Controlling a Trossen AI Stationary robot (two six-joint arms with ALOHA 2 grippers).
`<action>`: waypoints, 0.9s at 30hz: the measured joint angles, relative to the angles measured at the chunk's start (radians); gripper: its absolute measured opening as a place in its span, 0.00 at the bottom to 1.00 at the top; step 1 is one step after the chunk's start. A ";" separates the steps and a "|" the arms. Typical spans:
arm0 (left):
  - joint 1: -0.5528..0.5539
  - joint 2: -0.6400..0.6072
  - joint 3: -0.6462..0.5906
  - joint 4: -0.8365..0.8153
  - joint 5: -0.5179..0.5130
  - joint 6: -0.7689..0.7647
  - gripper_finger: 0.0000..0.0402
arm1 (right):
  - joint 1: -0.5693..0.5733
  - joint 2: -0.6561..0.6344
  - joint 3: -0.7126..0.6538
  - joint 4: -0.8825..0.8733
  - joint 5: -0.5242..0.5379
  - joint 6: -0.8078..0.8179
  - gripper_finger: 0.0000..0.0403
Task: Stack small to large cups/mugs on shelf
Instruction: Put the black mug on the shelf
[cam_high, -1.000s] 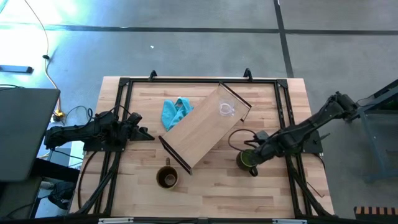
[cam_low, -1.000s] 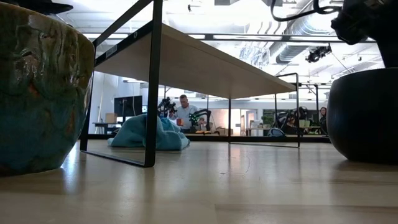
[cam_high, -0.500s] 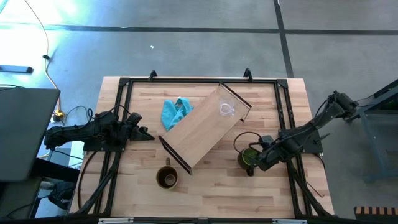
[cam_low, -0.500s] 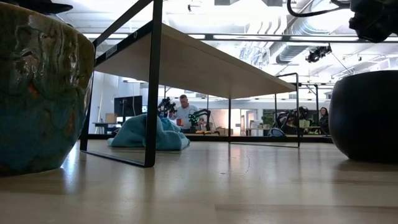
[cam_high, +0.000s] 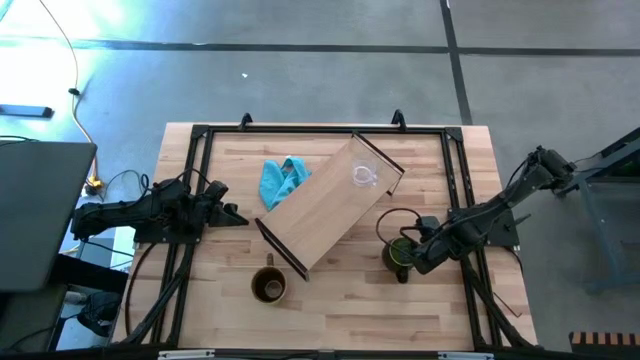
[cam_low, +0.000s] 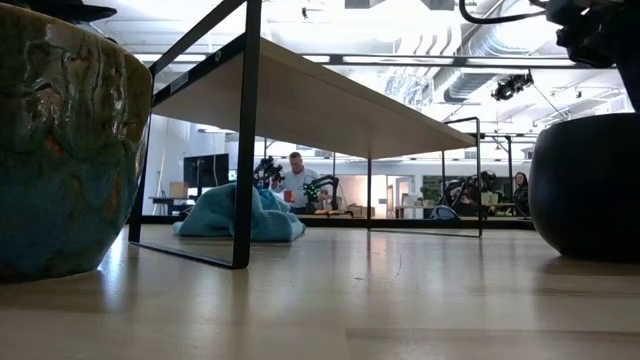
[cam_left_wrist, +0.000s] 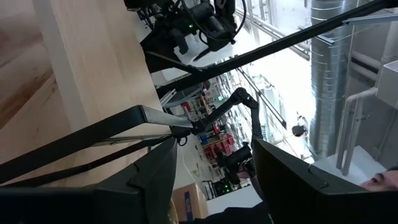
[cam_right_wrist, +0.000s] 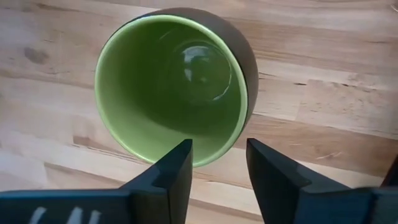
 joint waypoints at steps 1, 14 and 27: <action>0.000 0.000 0.000 0.000 0.000 0.000 0.50 | 0.000 0.000 0.000 0.001 0.000 0.003 0.36; 0.000 0.000 0.000 0.000 0.000 0.004 0.50 | 0.000 0.057 0.000 0.030 -0.021 0.023 0.36; 0.000 0.000 0.000 0.000 0.000 0.003 0.50 | -0.003 0.093 0.000 0.041 -0.019 -0.012 0.33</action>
